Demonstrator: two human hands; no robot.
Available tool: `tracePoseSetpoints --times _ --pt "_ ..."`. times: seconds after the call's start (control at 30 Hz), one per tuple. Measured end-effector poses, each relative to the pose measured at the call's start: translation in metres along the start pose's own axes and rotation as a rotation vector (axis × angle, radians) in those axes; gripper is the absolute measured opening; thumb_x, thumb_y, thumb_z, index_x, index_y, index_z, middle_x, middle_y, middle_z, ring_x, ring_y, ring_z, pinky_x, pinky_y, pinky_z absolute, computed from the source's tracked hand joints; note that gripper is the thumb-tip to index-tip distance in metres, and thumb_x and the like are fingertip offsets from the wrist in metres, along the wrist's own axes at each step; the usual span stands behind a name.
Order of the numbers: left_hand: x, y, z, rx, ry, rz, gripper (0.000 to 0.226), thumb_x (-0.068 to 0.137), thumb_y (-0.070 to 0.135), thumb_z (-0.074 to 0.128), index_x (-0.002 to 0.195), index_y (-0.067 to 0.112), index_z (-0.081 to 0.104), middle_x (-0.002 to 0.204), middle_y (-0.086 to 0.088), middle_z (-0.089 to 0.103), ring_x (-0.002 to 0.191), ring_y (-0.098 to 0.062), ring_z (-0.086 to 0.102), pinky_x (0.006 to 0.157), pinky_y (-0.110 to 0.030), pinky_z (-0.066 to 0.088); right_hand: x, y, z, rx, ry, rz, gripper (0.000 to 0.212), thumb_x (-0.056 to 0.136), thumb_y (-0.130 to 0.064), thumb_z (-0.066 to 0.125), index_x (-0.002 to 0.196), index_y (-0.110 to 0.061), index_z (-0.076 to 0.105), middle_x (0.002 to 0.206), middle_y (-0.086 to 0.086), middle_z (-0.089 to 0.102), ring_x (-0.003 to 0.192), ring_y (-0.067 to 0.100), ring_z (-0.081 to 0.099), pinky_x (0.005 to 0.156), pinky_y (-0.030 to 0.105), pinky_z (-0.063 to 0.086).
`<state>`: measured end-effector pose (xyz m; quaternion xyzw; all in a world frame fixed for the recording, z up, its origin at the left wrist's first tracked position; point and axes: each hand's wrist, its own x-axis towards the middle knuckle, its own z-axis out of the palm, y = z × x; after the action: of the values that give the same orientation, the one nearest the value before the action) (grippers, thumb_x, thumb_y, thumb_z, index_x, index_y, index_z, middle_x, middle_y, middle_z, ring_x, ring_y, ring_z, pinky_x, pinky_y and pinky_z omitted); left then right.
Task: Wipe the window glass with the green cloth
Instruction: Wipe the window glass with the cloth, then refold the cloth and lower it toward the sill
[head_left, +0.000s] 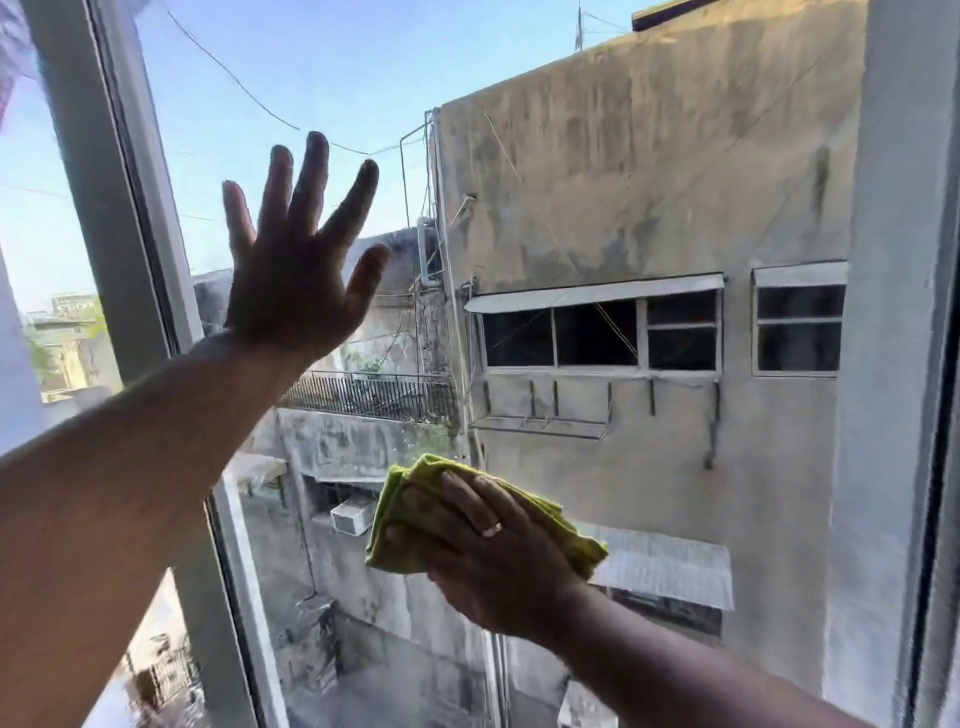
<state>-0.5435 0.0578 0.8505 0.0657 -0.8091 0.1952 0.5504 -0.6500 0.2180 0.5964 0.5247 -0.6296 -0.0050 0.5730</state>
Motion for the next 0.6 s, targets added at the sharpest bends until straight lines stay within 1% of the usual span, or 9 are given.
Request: tracePoseSetpoints --times 0.03,0.1,0.17,0.23,0.33,0.43,0.5,0.53,0.6 --pt "-0.008 0.002 -0.005 -0.025 -0.021 0.006 0.061 0.103 0.048 0.038 0.158 0.025 0.025 0.168 -0.016 0.017 0.153 -0.041 0.017 0.119 -0.068 0.013 -0.001 0.005 -0.001 0.031 0.017 0.007 0.059 0.092 -0.042 0.055 0.149 -0.037 0.041 0.161 -0.007 0.037 0.151 0.026 0.028 0.125 0.044 0.022" --pt "-0.046 0.009 -0.017 -0.085 -0.027 0.093 0.055 0.1 0.042 0.042 0.149 0.016 0.043 0.155 -0.017 0.044 0.14 -0.039 0.045 0.113 -0.059 0.034 -0.005 0.014 -0.003 0.16 0.116 0.042 0.063 0.093 -0.041 0.054 0.153 -0.029 0.037 0.163 0.003 0.034 0.152 0.028 0.027 0.122 0.048 0.028" --pt "-0.103 0.017 -0.02 -0.19 -0.078 0.162 0.05 0.097 0.044 0.044 0.132 0.011 0.056 0.129 -0.015 0.066 0.111 -0.035 0.065 0.093 -0.046 0.049 -0.008 0.015 0.0 0.255 0.236 0.159 0.062 0.099 -0.042 0.046 0.156 -0.022 0.029 0.163 0.01 0.029 0.154 0.029 0.023 0.121 0.052 0.028" --pt "-0.155 0.032 -0.02 -0.298 -0.216 0.089 0.06 0.089 0.059 0.049 0.126 0.012 0.058 0.113 -0.01 0.072 0.097 -0.031 0.07 0.084 -0.041 0.053 -0.008 0.015 0.002 0.347 0.316 0.276 0.058 0.105 -0.048 0.034 0.154 -0.018 0.023 0.159 0.016 0.027 0.153 0.032 0.021 0.123 0.053 0.022" --pt "-0.189 0.061 -0.007 -0.419 -0.402 -0.204 0.081 0.076 0.071 0.065 0.132 0.015 0.053 0.106 -0.001 0.073 0.092 -0.022 0.072 0.077 -0.028 0.053 -0.006 0.012 0.004 0.422 0.375 0.307 0.053 0.108 -0.047 0.03 0.149 -0.014 0.027 0.154 0.019 0.03 0.154 0.032 0.017 0.126 0.047 0.013" --pt "-0.184 0.078 0.0 -0.687 -0.376 -0.452 0.06 0.078 0.04 0.083 0.126 0.014 0.058 0.084 0.013 0.065 0.079 -0.014 0.068 0.068 -0.014 0.048 -0.008 0.011 -0.005 0.427 0.401 0.323 0.056 0.103 -0.042 0.046 0.147 -0.01 0.03 0.155 0.019 0.033 0.146 0.035 0.029 0.125 0.046 0.017" --pt "-0.177 0.071 -0.009 -0.853 -0.414 -0.42 0.033 0.082 0.029 0.08 0.108 0.013 0.068 0.079 0.011 0.067 0.071 -0.003 0.063 0.065 -0.017 0.047 -0.009 0.013 -0.019 0.396 0.379 0.4 0.072 0.092 -0.048 0.06 0.146 -0.009 0.035 0.15 0.018 0.046 0.138 0.032 0.042 0.116 0.045 0.032" --pt "-0.176 0.062 -0.017 -0.939 -0.45 -0.393 0.022 0.083 0.026 0.078 0.099 0.013 0.071 0.078 0.009 0.07 0.071 0.001 0.063 0.066 -0.018 0.049 -0.007 0.014 -0.029 0.406 0.335 0.457 0.078 0.086 -0.055 0.062 0.144 -0.008 0.04 0.142 0.017 0.056 0.129 0.03 0.05 0.108 0.042 0.038" --pt "-0.185 0.029 -0.041 -1.128 -0.512 -0.431 0.014 0.082 0.026 0.076 0.093 0.018 0.074 0.081 0.008 0.075 0.076 0.002 0.067 0.067 -0.017 0.054 -0.001 0.008 -0.051 0.571 0.103 0.574 0.084 0.075 -0.066 0.064 0.139 -0.013 0.052 0.121 0.01 0.072 0.109 0.028 0.063 0.091 0.039 0.047"
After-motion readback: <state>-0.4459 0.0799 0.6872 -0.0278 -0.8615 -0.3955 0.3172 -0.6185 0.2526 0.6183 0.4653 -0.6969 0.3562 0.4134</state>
